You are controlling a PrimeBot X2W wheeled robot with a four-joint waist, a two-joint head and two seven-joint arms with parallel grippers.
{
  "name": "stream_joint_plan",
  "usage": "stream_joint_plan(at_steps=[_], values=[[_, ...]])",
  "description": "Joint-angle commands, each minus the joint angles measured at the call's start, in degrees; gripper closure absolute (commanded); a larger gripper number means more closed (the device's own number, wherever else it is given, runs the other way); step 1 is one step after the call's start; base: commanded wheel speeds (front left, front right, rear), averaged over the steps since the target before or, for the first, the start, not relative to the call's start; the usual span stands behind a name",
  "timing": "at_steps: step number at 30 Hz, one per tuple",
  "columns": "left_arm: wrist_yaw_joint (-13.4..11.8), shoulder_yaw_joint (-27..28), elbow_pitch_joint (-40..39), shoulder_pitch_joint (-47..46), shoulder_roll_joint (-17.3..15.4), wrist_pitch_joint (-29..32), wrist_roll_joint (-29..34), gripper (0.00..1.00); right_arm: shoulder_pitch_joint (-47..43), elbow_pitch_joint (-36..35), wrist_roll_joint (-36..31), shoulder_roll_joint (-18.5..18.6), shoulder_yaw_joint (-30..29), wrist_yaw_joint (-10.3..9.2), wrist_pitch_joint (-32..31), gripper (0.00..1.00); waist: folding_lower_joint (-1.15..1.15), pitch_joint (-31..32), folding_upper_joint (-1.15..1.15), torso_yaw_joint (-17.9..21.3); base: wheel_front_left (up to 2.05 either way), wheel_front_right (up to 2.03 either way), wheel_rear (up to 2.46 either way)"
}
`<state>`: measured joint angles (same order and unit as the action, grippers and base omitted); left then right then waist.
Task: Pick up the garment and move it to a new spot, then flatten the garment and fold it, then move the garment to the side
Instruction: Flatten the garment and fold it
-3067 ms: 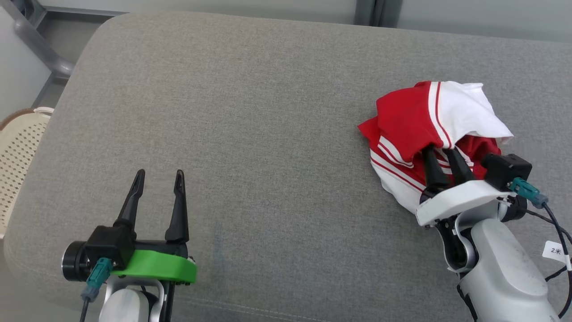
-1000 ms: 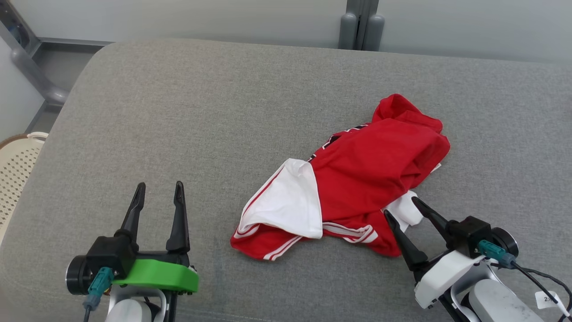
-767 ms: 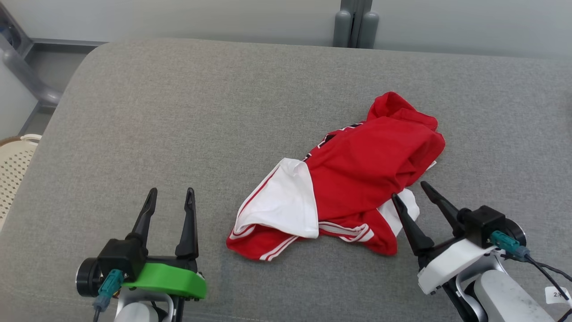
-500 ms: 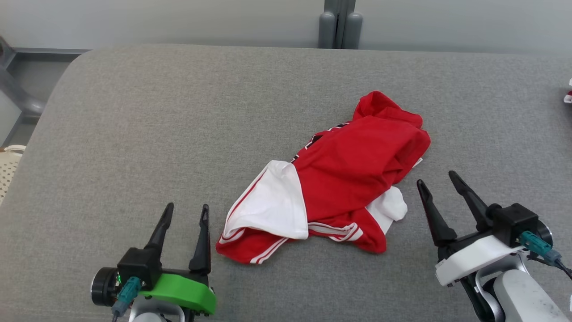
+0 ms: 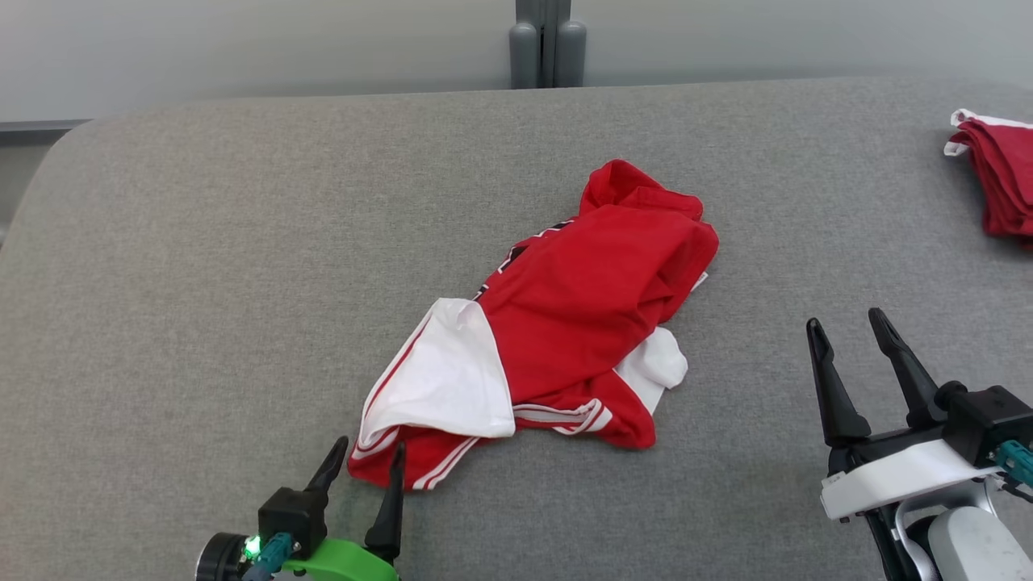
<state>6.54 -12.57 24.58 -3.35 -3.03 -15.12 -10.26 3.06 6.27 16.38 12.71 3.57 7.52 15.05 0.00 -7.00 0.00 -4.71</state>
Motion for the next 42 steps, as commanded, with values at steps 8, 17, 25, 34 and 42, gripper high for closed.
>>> stream_joint_plan(at_steps=[8,17,25,34,42], values=[[0.5,1.4,7.8,-5.6,-0.4,0.0,-0.8,1.00,0.7,-0.6,-0.3,-0.4,0.2,-0.07,0.2,0.00,0.00,-1.9,0.00,3.4,0.00,0.00,0.00],[0.7,2.4,9.1,-16.0,-4.7,0.0,1.1,1.00,0.9,-0.7,0.1,-0.2,-1.5,-0.07,0.2,0.00,0.00,-3.3,0.00,5.4,0.00,0.00,0.00],[0.9,4.7,11.2,-29.0,-10.8,0.0,0.5,1.00,2.2,-0.7,0.1,0.0,-2.4,-0.07,0.2,0.00,0.00,-4.9,0.00,7.3,0.00,0.00,0.00],[1.0,5.6,17.0,-37.3,-13.7,0.0,-0.5,0.00,3.2,-0.1,0.2,-0.4,-2.6,-0.07,0.2,0.00,0.00,-6.9,0.00,8.8,0.00,0.00,0.00],[0.9,7.3,14.5,-31.0,-10.9,0.0,-2.5,0.00,1.8,0.4,-0.1,-1.3,-3.0,-0.07,0.2,0.00,0.00,-4.1,0.00,6.5,0.00,0.00,0.00]])
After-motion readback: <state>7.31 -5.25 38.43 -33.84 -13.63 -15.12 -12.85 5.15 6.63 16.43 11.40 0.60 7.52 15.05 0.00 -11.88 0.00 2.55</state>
